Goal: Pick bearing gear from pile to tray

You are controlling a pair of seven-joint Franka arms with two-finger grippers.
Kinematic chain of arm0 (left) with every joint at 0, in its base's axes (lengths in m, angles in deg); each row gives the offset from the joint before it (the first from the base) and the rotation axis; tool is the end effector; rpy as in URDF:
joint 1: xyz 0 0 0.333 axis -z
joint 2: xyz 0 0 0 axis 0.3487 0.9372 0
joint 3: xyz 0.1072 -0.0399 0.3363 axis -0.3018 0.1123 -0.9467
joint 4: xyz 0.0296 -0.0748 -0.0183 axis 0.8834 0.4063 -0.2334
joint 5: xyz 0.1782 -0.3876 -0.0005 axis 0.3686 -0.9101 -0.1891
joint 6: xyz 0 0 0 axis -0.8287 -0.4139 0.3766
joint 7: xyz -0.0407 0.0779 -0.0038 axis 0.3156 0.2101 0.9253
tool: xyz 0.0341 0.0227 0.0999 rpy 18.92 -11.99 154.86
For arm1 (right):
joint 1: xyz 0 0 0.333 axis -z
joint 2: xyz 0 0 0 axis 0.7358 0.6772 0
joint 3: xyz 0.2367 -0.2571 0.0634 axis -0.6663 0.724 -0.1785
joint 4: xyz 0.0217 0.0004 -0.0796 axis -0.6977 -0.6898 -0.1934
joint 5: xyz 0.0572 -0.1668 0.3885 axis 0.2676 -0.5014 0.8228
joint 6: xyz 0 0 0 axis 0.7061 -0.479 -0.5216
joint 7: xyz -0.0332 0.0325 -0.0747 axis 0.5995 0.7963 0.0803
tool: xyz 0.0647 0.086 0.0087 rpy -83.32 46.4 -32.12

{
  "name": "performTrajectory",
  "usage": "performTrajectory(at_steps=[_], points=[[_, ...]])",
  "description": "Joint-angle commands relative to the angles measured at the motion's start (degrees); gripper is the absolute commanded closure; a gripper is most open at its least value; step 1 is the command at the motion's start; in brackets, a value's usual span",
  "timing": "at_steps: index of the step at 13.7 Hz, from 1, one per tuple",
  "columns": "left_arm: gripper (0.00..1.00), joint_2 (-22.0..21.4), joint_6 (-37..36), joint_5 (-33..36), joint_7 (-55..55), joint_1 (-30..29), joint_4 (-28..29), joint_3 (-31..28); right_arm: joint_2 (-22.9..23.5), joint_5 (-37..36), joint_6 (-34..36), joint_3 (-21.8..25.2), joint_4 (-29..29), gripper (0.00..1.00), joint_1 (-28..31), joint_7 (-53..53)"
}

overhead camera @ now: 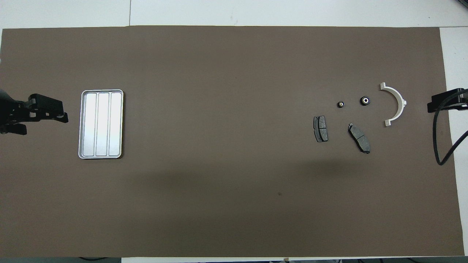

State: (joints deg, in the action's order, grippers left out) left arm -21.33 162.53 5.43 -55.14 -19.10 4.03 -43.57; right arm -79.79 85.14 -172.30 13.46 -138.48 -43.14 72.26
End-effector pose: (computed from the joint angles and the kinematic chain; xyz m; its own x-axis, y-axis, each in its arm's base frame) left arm 0.5656 -0.0488 0.6660 0.9801 0.1901 -0.0573 0.1926 -0.9803 0.0430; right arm 0.5878 -0.0680 0.6495 0.9980 -0.0630 0.0051 -0.0631 -0.9977 0.0238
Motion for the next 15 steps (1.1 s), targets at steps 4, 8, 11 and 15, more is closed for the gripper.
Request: performTrajectory(at_steps=[4, 8, 11, 15], points=[[0.0, -2.03, 0.98, 1.09, 0.22, 0.46, 2.34, -0.35, 0.77, 0.37, -4.43, -0.45, -0.76, 0.0, 2.53, -0.48], [0.0, -2.03, 0.98, 1.0, 0.22, 0.46, 2.34, -0.35, 6.47, 0.46, -6.54, -0.54, 2.04, 0.0, 3.15, -0.39], [0.0, -2.03, 0.98, 1.08, 0.22, 0.46, 2.34, -0.35, 12.09, 0.55, -10.22, -0.63, 3.81, 0.0, 2.89, -0.39], [0.0, -2.03, 0.98, 1.09, 0.22, 0.46, 2.34, -0.26, 17.63, 0.38, -16.81, -0.63, 3.03, 0.01, 2.19, -0.04]])
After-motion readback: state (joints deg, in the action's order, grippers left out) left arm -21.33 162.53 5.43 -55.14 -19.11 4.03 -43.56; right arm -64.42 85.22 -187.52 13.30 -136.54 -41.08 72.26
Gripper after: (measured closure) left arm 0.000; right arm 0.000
